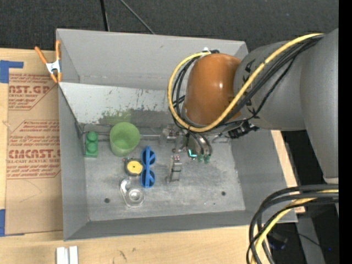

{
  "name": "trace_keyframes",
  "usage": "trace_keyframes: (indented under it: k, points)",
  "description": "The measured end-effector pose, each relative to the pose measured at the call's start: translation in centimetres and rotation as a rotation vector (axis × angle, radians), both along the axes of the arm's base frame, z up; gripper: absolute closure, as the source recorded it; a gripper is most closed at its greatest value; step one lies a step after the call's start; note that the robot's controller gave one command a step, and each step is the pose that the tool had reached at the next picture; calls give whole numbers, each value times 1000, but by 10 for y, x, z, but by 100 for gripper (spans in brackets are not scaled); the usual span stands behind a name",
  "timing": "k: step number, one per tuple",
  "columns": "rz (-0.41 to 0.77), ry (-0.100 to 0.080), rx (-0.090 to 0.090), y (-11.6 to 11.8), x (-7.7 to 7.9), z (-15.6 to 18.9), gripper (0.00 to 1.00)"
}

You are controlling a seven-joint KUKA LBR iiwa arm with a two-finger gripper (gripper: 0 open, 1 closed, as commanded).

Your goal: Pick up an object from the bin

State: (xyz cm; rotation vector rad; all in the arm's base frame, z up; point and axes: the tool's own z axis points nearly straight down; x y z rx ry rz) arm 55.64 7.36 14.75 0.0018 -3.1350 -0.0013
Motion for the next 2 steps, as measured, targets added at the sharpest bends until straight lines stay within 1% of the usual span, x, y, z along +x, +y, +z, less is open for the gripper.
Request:
trace_keyframes:
  k: [1,2]
  points:
    - [194,-4,0,64,-8,-75,0]
    - [191,-18,4,64,-4,-71,100]
